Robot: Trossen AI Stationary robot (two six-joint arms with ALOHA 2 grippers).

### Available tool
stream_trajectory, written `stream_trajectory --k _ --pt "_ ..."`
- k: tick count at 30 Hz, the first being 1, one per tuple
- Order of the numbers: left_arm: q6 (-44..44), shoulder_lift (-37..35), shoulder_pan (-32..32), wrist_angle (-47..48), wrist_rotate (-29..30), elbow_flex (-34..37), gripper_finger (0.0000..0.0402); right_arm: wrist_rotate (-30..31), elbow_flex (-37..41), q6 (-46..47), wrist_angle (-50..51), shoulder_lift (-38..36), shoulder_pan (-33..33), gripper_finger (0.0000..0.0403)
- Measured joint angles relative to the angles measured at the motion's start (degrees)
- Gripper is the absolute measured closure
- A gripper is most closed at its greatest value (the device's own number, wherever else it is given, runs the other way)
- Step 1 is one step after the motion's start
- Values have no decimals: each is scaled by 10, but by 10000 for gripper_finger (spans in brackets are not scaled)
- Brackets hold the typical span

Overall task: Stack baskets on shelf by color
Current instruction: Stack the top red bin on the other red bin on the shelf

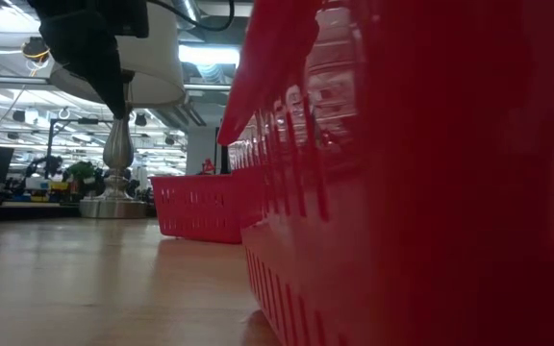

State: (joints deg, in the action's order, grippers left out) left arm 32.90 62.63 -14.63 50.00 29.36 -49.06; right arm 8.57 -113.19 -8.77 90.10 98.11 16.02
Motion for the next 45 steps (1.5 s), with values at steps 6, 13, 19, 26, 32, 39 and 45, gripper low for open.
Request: stream_trajectory --k 6,13,19,26,32,39,45 --pt "-30 1 0 -33 0 0 401 -150 0 140 0 -29 -81 297" --pt "-204 38 -5 -200 -106 0 384 -136 0 129 -1 -76 -211 297" --pt "-243 95 9 -276 -193 0 325 21 0 269 -1 -111 -305 297" --pt "-309 186 -5 -300 -203 0 300 150 1 359 -1 -123 -395 297" --pt "-321 230 -22 -330 -217 -18 301 173 1 382 -1 -123 -432 297" --pt "-316 277 -21 -339 -201 -19 303 180 1 387 -1 -123 -457 297" --pt "-334 288 -21 -357 -169 -20 303 180 1 398 -1 -123 -482 297"
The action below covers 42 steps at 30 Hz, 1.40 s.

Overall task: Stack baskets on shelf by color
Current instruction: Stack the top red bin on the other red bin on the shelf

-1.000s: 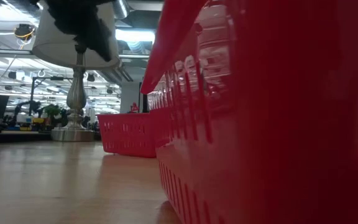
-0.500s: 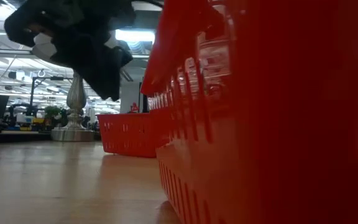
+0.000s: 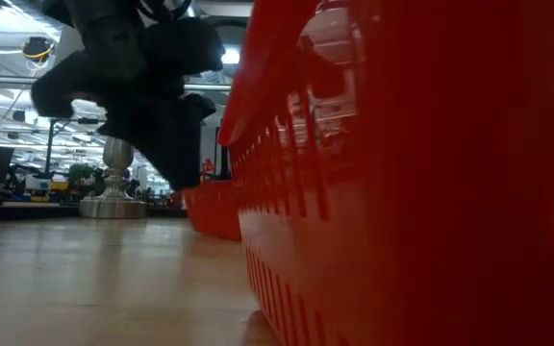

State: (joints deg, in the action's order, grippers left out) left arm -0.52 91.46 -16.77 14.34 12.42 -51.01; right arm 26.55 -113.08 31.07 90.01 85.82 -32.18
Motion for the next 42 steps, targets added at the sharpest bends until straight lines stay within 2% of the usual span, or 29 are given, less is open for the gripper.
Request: stream_trajectory --k 4,9,14,21,29,37,39,42 --pt "-7 -5 -1 2 35 -20 303 0 0 0 0 0 -15 297" --pt "-56 -6 -3 5 36 -45 303 -1 0 3 0 0 -27 297" --pt "-160 -6 5 23 57 -46 303 -1 0 2 0 0 -44 297" --pt "-258 11 31 24 48 -47 303 0 0 4 0 0 -60 297" --pt "-262 37 52 31 23 -46 303 4 0 34 0 0 -61 297" --pt "-261 59 50 22 35 -46 304 10 0 49 0 0 -63 297" --pt "-241 59 55 24 36 -46 316 40 8 50 -5 0 -66 297" --pt "-201 58 61 23 38 -46 376 122 48 83 -6 0 -71 297"
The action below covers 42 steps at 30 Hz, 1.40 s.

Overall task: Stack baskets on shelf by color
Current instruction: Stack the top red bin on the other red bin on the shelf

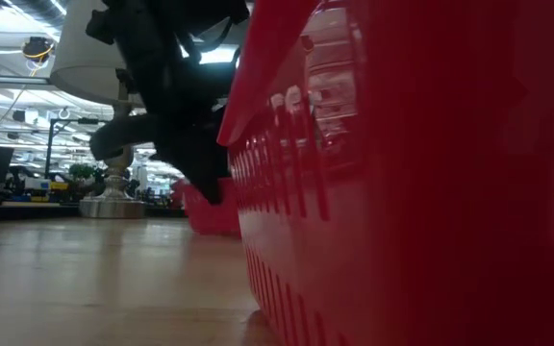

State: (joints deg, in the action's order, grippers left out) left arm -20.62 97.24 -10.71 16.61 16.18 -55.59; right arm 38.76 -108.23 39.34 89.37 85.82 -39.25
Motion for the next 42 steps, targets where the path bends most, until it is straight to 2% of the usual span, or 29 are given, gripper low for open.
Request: stream_trajectory --k 2,8,10,12,15,19,21,22,26,29,34,37,41,42 --pt "23 -9 3 5 5 0 392 34 47 32 1 -1 0 297" --pt "25 -10 -2 9 7 -22 399 21 243 172 -25 -9 0 297" --pt "25 -10 -5 7 7 -30 400 -7 317 203 -88 -16 0 297" --pt "25 -10 -8 11 7 -37 400 -38 390 201 -203 -25 1 297" --pt "25 -10 -11 17 7 -55 400 -137 494 114 -458 -32 17 297" --pt "25 -10 -9 39 7 -74 401 -349 611 -53 -805 -32 61 297" --pt "24 -10 -5 44 7 -83 401 -435 651 -118 -897 -38 88 297" --pt "22 -10 -4 55 8 -90 401 -459 666 -141 -911 -46 103 297" --pt "20 -10 7 144 21 -155 401 -468 723 -211 -920 -95 163 297" --pt "21 -10 19 202 20 -215 401 -475 774 -249 -978 -140 194 297" --pt "35 -10 27 321 -17 -354 401 -523 885 -319 -1166 -213 209 297" --pt "35 -10 34 373 -20 -432 401 -520 971 -323 -1286 -255 217 297" --pt "35 -11 75 422 -18 -529 401 -521 1075 -308 -1474 -289 226 297" --pt "35 -11 90 431 -18 -548 401 -520 1078 -309 -1482 -294 227 297"
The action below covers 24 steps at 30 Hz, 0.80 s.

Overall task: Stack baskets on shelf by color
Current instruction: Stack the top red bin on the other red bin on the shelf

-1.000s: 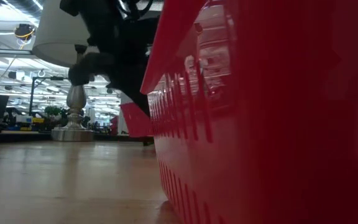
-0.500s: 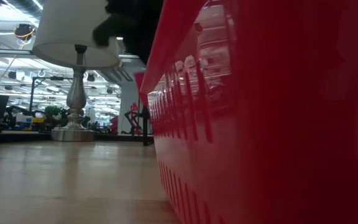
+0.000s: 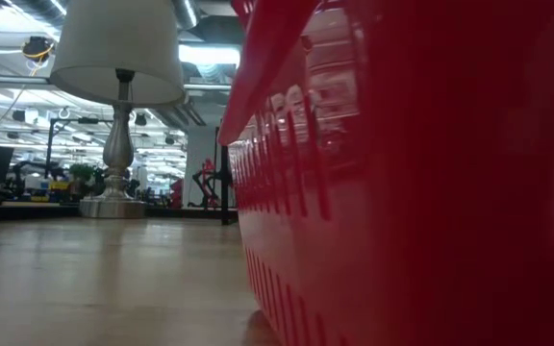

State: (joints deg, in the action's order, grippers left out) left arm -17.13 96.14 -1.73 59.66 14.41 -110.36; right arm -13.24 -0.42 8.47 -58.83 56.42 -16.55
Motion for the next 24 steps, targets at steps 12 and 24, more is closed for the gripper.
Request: stream_trajectory --k 12,24 --pt "-45 54 221 0 -78 -37 401 1 -1 -5 46 -15 32 297" --pt "-32 101 245 -5 -70 -37 401 18 -1 4 107 -15 36 297"
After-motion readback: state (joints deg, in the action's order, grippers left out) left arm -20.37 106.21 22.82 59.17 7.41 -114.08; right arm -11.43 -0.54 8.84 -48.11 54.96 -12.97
